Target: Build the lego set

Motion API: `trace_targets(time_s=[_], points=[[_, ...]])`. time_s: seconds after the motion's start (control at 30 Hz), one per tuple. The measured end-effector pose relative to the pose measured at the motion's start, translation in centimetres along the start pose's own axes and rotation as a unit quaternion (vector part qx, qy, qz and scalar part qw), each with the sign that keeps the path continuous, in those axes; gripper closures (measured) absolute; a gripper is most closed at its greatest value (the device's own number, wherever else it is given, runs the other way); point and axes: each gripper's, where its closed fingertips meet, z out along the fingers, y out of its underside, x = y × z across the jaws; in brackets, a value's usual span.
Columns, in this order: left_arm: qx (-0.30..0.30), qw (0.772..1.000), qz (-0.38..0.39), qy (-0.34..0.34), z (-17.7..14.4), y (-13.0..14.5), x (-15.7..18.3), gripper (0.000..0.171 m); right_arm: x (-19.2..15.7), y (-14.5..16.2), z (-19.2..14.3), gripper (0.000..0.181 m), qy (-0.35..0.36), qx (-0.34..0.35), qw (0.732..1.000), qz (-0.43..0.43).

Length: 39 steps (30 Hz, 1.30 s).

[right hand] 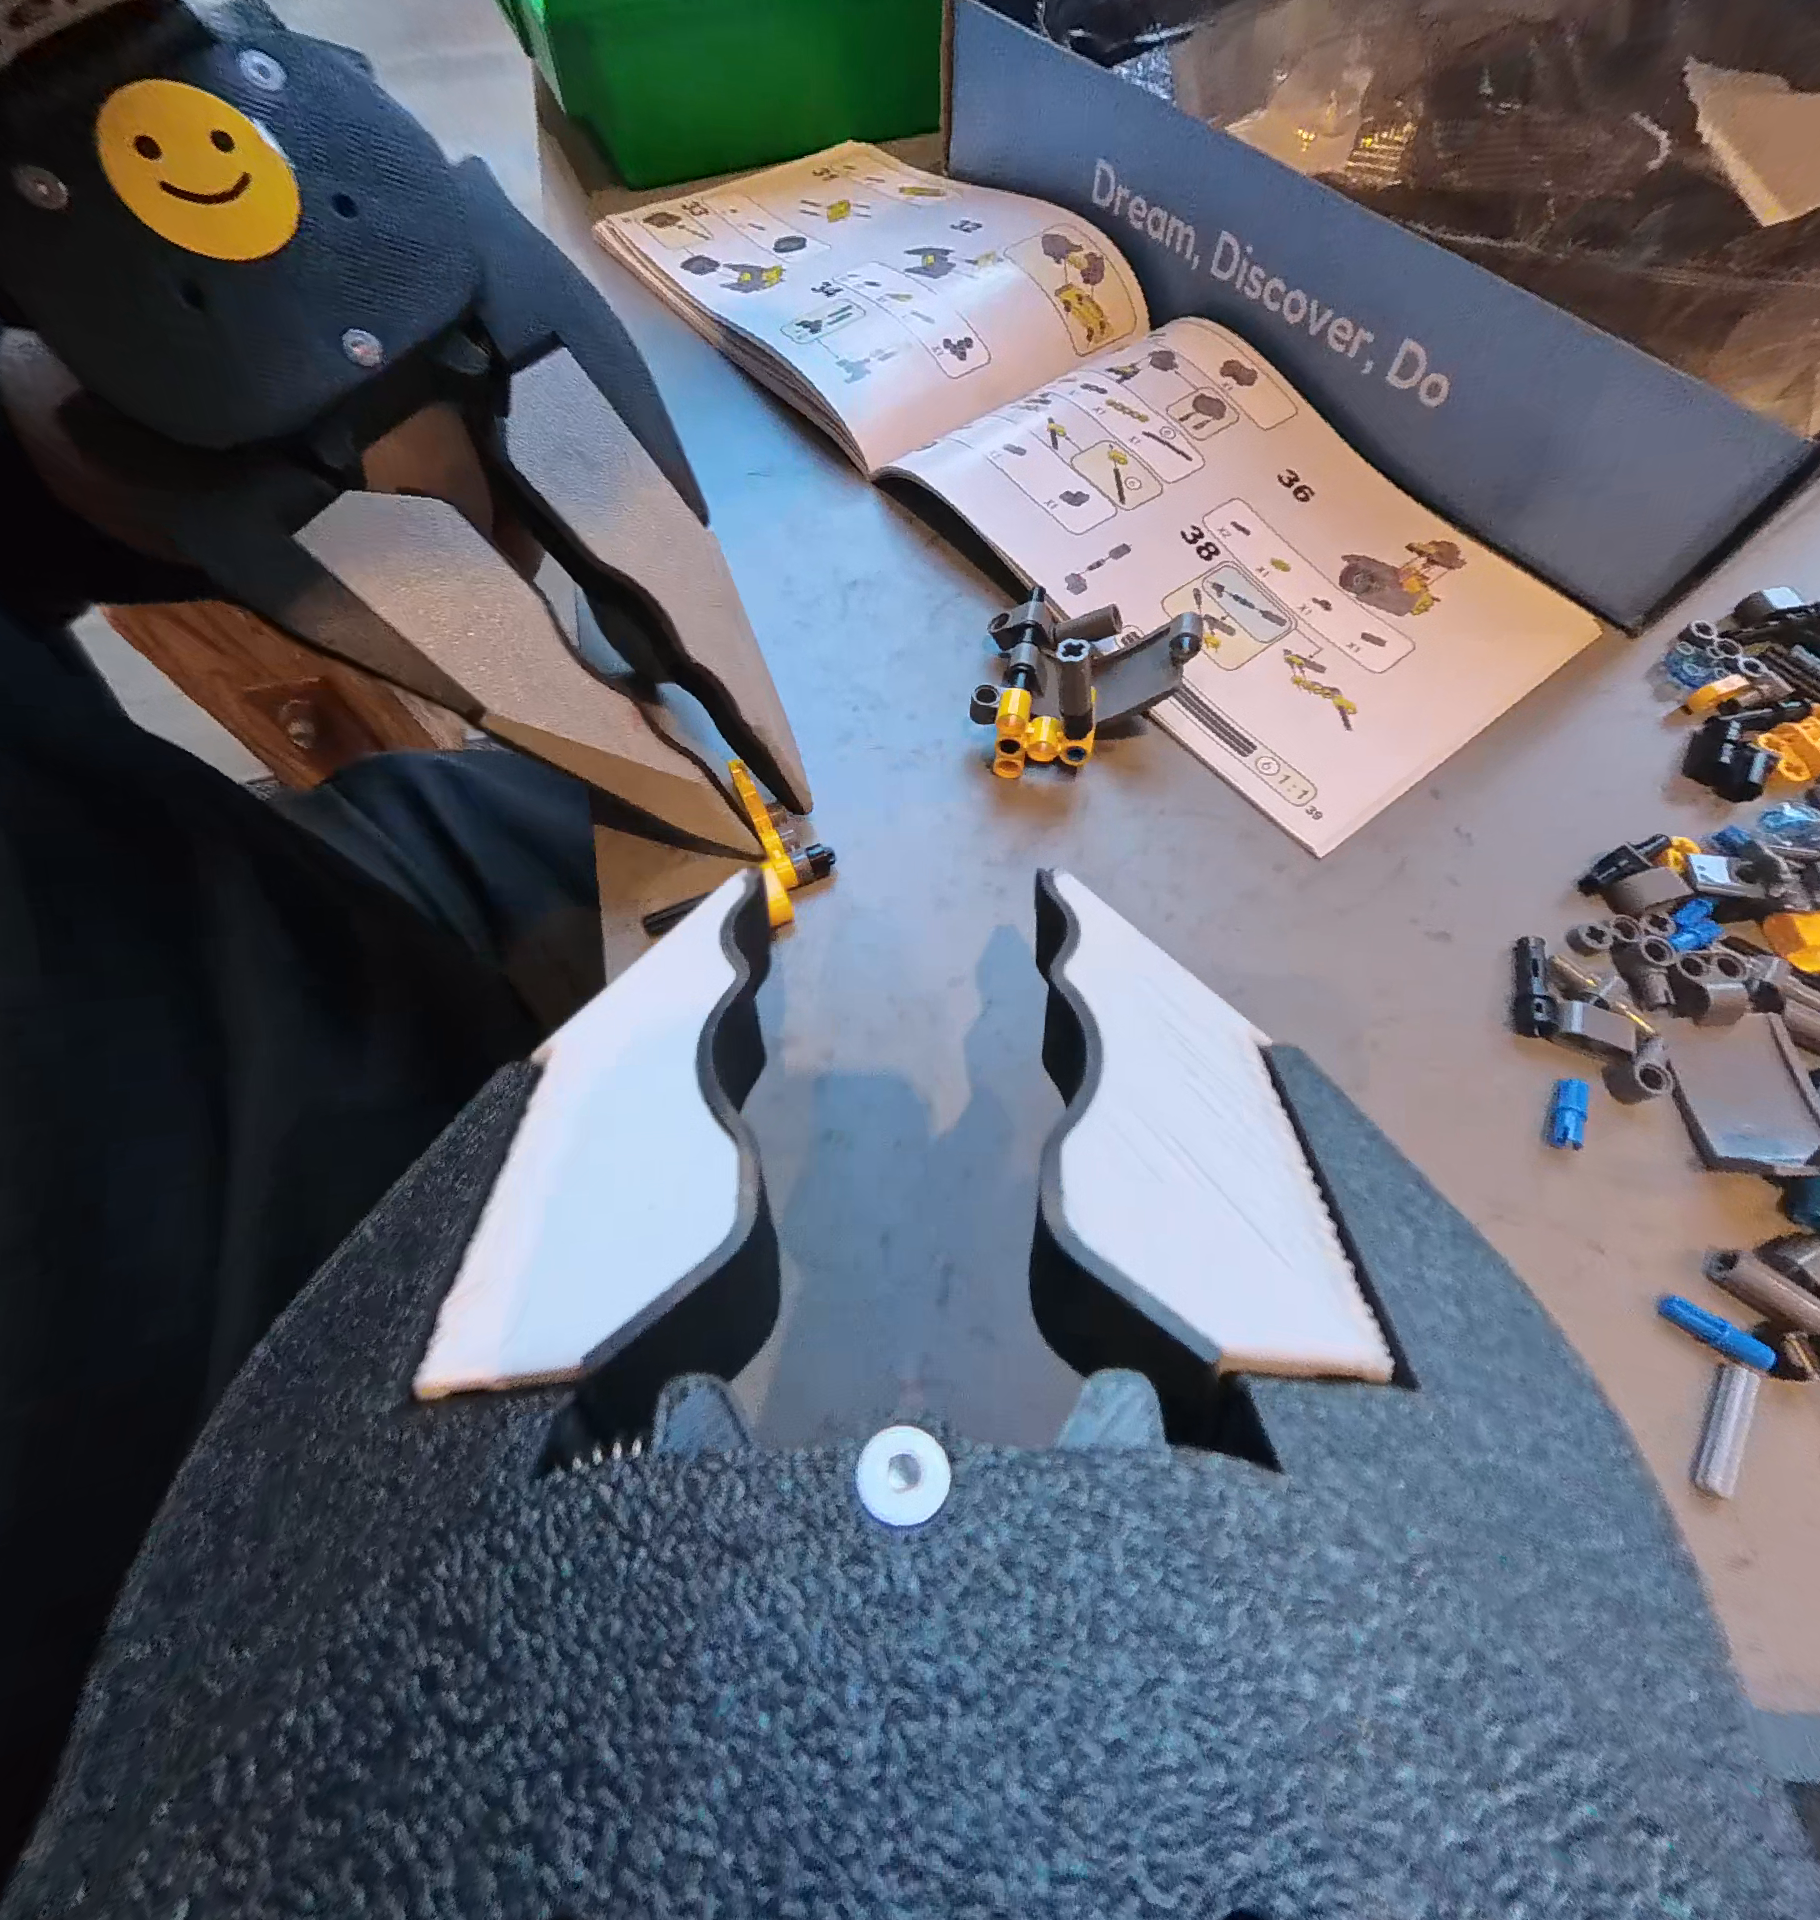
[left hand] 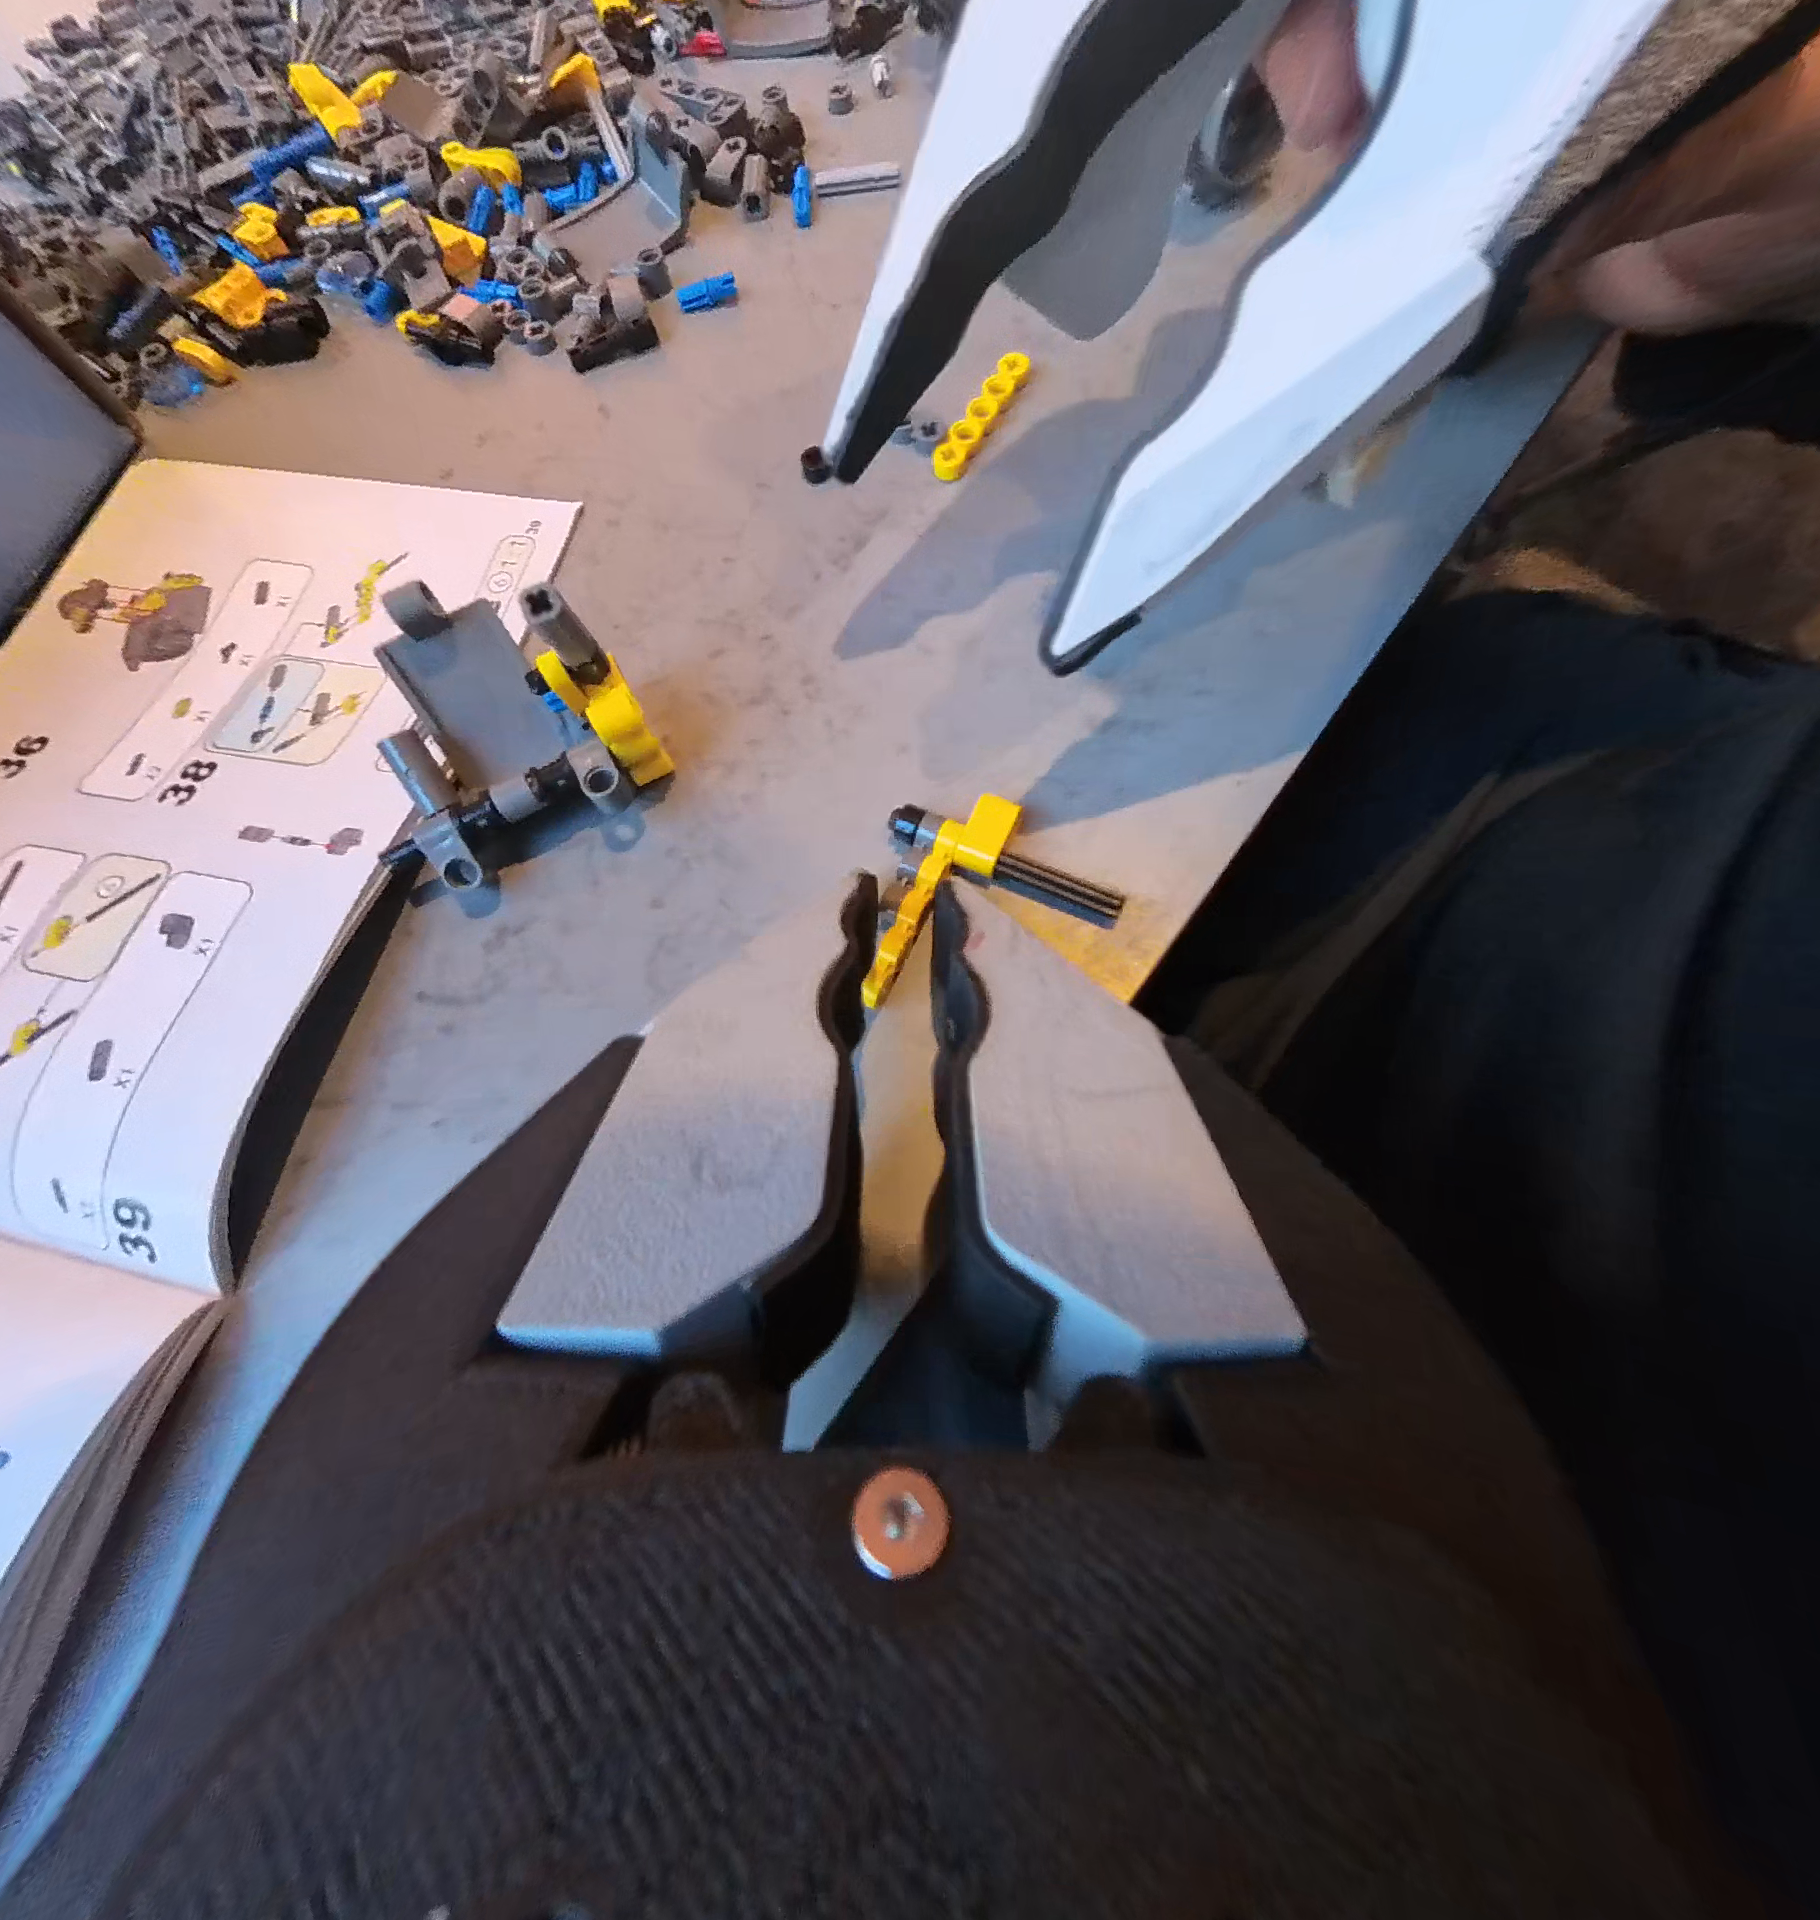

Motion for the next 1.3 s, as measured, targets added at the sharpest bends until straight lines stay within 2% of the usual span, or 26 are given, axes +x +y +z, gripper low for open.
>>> trace_targets(time_s=[0.17,0.3,0.53,0.83,0.97,1.1,1.3], points=[[-0.018,0.999,-0.038,0.002,-0.2,0.2,-0.2,0.163,-0.2,0.1,-0.7,0.133,0.0,0.009,1.0,-0.008],[-0.033,0.999,-0.043,-0.009,-0.3,0.0,-0.4,0.163,-0.2,-0.4,-1.9,0.127,0.024,0.037,0.999,-0.023],[-0.051,0.997,-0.058,-0.003,0.5,-1.0,-0.3,0.164,0.4,-0.3,-4.2,0.128,0.055,0.069,0.996,-0.018],[-0.05,0.997,-0.061,0.008,3.3,-2.5,1.2,0.164,2.4,1.9,-7.6,0.13,0.099,0.056,0.993,0.028],[-0.045,0.997,-0.059,0.022,3.8,-3.0,1.9,0.153,3.4,3.4,-8.6,0.133,0.109,0.041,0.991,0.07],[-0.035,0.998,-0.055,0.023,3.3,-3.0,1.8,0.147,3.4,3.7,-8.7,0.134,0.112,0.034,0.99,0.073],[-0.026,0.998,-0.05,0.007,1.7,-1.9,0.2,0.148,3.2,4.1,-8.6,0.134,0.12,0.023,0.99,0.07]])
